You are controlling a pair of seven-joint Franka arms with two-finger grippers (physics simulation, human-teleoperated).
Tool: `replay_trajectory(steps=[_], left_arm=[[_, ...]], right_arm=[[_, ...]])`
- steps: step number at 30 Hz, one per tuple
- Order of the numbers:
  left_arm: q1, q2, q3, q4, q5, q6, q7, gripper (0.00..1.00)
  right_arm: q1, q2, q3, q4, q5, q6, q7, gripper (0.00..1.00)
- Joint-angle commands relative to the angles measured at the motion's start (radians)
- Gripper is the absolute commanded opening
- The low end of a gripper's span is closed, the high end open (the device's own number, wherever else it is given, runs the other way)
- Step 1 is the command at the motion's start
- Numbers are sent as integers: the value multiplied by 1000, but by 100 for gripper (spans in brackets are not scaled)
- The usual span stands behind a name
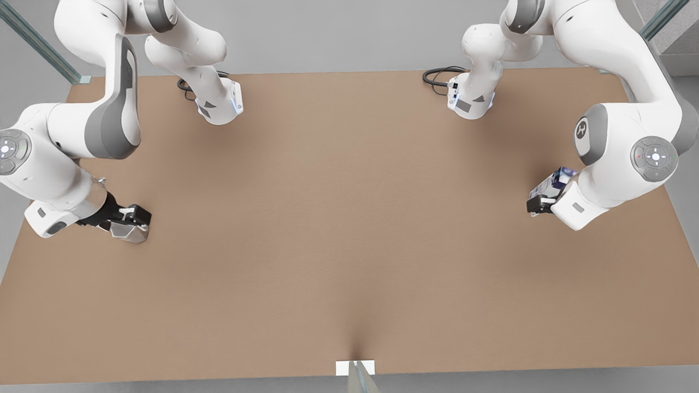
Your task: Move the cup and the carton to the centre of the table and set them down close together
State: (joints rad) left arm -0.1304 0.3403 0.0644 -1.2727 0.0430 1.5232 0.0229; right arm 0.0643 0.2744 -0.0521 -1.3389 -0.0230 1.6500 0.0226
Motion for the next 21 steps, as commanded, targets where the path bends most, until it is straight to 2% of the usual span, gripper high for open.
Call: replay_trajectory(steps=[1, 4, 7, 9, 10, 14, 15, 16, 21], left_arm=[[0, 0, 0, 0, 1, 0, 0, 100], [0, 2, 0, 0, 1, 0, 2, 100], [-2, -15, 20, 0, -44, 5, -1, 100], [-5, -58, 37, -17, -57, 8, 0, 100], [-5, -95, 37, -77, -57, 26, 3, 100], [2, -122, 28, -82, -46, 35, -11, 100], [41, -138, -15, -100, -45, 44, -11, 100], [63, -192, -38, -185, -43, 95, -11, 100], [61, -158, -31, -169, -40, 89, -11, 100]], right_arm=[[0, 0, 0, 0, 0, 1, 0, 100], [9, 0, -2, -29, -11, 14, 3, 100], [-26, -14, -5, -172, -18, 119, -46, 100], [-89, -11, -5, -238, -9, 198, -102, 100], [-115, -20, -3, -308, -11, 266, -102, 100], [-231, -32, -3, -517, 0, 433, -102, 100], [-244, -29, -3, -534, 0, 451, -102, 100], [-258, -9, -3, -569, 0, 504, -104, 100], [-313, 124, -5, -568, 2, 596, -198, 100]])
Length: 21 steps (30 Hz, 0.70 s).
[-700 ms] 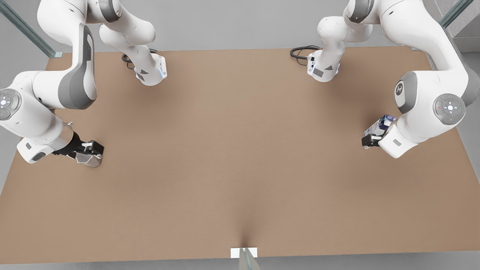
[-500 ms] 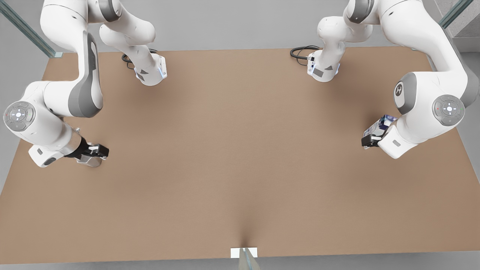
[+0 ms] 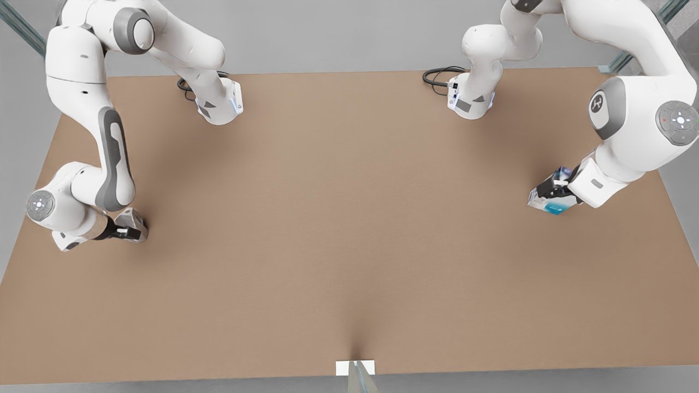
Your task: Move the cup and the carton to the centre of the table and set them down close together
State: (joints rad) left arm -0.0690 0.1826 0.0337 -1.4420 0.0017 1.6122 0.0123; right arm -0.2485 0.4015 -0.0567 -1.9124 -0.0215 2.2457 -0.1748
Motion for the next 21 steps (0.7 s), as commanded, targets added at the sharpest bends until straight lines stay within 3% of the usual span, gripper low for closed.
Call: replay_trajectory(steps=[1, 17, 18, 19, 20, 21], left_arm=[[0, 0, 0, 0, 3, -1, 0, 100], [0, 23, 2, 0, 3, 2, 2, 100], [0, 21, 0, 0, 3, 2, 2, 100], [0, 21, 2, 0, 3, 2, 2, 100], [0, 23, 2, 0, 3, 2, 2, 100], [0, 23, 2, 0, 3, 2, 2, 100]], right_arm=[[0, 0, 0, -10, 0, 2, -2, 100], [-17, 10, 0, -157, 0, 77, -37, 100], [-15, 13, 0, -157, 0, 89, -37, 92], [-15, 13, 0, -157, 0, 89, -37, 78], [-15, 13, 0, -157, 0, 89, -38, 53], [-15, 13, 0, -157, 0, 87, -97, 44]])
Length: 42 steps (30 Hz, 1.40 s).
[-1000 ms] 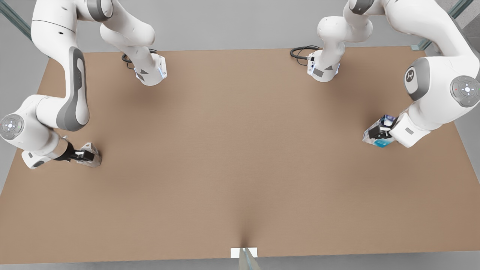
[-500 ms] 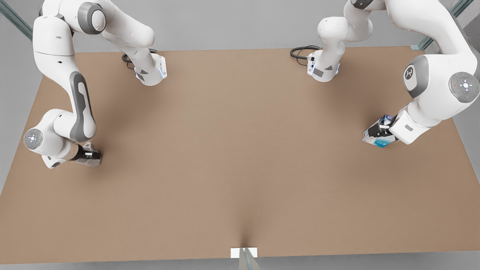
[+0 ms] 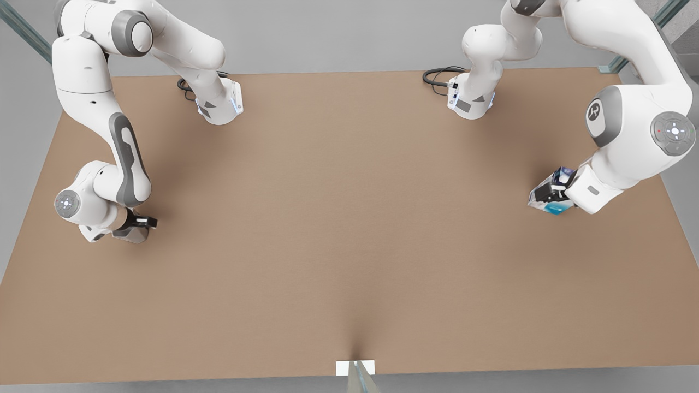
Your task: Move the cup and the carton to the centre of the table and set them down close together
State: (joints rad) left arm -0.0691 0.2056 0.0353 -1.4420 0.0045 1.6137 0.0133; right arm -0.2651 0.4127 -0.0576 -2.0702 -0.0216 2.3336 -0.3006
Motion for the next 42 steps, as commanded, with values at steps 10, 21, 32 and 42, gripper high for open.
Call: replay_trajectory(steps=[10, 21, 32, 42], left_arm=[[0, 6, 0, 0, 0, 5, 1, 100], [0, 3, 0, 11, 0, -3, -3, 100], [2, 5, 6, 12, -1, 5, -3, 100], [3, 18, 20, 12, -3, 8, -3, 100]], right_arm=[[-22, -9, -2, -47, -1, 92, -239, 21], [1, -22, -1, -37, -1, 76, -227, 21], [231, -132, 61, 44, -1, -103, 54, 21], [524, 98, 248, 479, -23, -287, 750, 21]])
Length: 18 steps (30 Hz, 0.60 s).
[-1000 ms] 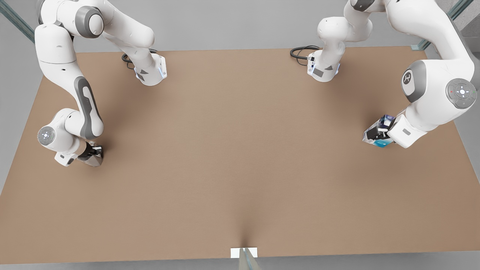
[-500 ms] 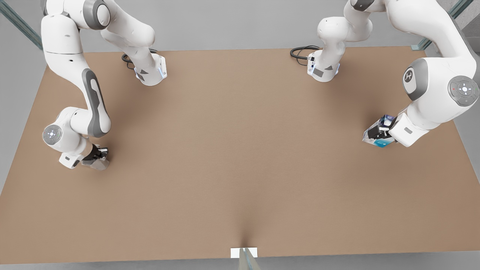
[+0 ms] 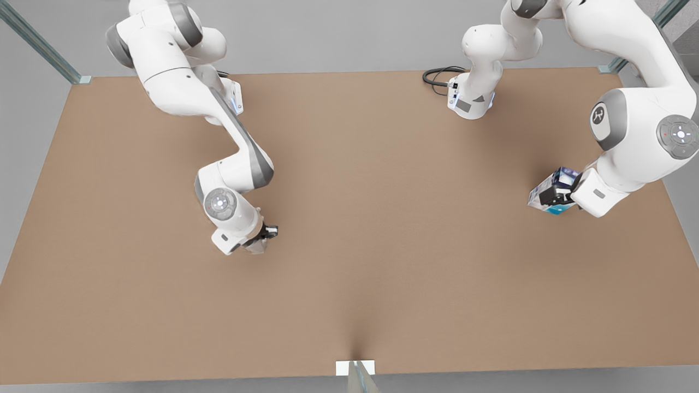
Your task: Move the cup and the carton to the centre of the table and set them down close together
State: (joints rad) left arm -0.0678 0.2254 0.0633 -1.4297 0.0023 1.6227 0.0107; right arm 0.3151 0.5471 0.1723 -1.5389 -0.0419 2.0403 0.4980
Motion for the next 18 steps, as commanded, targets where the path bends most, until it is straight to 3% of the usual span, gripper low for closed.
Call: replay_trajectory(steps=[1, 4, 9, 11, 16, 17, 18], left_arm=[[2, 0, 1, 2, -2, 0, 0, 100], [2, 2, 1, 0, -2, 0, 0, 100], [2, 5, 3, 0, -1, 2, 0, 100], [2, 9, 3, 2, -1, 0, 0, 100], [0, 9, 3, 2, -1, 0, 0, 100], [0, 9, 3, 2, -1, 0, 0, 100], [0, 9, 3, 2, -1, 0, 0, 100]], right_arm=[[13, 17, -4, 31, -4, -5, 23, 21], [136, 105, -40, 158, 17, -8, 73, 21], [286, 413, -111, 536, 19, 55, 159, 21], [312, 494, -126, 602, 19, 90, 171, 21], [341, 525, -119, 605, 19, 155, 175, 22], [341, 525, -119, 603, 19, 155, 177, 42], [341, 525, -119, 603, 19, 155, 177, 54]])
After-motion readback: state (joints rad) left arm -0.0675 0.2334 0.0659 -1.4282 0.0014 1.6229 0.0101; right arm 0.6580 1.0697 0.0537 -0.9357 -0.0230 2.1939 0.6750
